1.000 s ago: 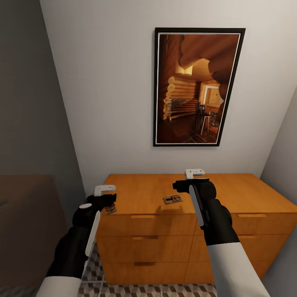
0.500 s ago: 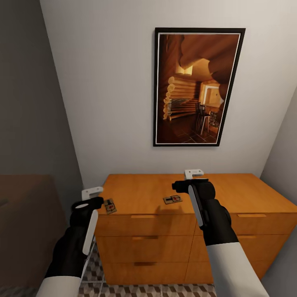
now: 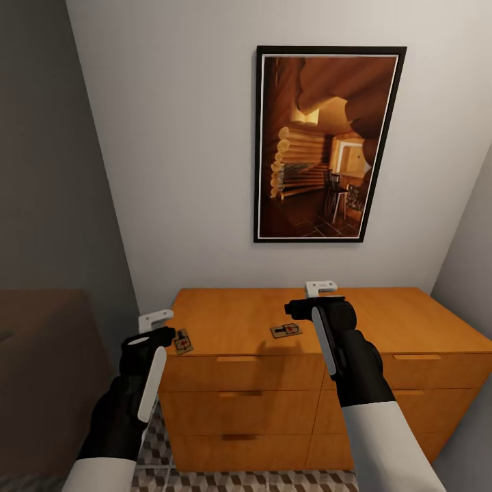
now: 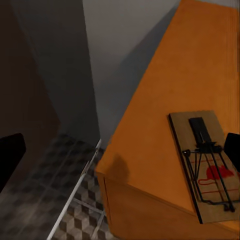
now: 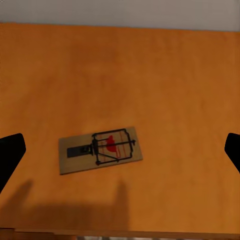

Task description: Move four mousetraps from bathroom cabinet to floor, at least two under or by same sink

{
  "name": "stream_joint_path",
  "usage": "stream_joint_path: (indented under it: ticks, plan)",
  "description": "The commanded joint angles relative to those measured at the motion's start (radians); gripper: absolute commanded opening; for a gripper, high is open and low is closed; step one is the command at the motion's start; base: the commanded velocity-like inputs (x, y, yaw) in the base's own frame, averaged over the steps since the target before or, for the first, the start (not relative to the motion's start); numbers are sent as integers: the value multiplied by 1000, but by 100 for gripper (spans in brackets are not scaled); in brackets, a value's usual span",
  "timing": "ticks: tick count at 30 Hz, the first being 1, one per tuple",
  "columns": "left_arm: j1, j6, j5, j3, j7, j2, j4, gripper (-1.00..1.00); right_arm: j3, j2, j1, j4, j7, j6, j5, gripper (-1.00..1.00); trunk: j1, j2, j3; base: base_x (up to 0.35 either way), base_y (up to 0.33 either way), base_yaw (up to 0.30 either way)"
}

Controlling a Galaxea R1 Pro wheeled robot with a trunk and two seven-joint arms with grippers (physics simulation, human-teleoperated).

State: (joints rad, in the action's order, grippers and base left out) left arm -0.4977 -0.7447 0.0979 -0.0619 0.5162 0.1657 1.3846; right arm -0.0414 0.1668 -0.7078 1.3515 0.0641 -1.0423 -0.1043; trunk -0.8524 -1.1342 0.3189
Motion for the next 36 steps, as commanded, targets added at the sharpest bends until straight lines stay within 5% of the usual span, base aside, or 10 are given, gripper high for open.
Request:
stream_joint_path:
  ticks: [1,12,22,36]
  plan:
    - [-1,-2,12,5,9,0,1,100,-1,0,-1,1,-1,-5,-6,100,0,-1,1,0,0,0]
    - [-1,-3,18,24,25,2,1,100,-1,4,-1,0,0,-5,-6,100,0,-1,1,0,0,0]
    - [-1,-4,26,41,127,9,0,100,-2,5,-1,-1,0,-5,-5,100,0,-1,1,0,0,0]
    - [-1,-4,123,119,243,9,-1,100,-2,5,-1,-3,0,-5,-5,100,0,-1,1,0,0,0]
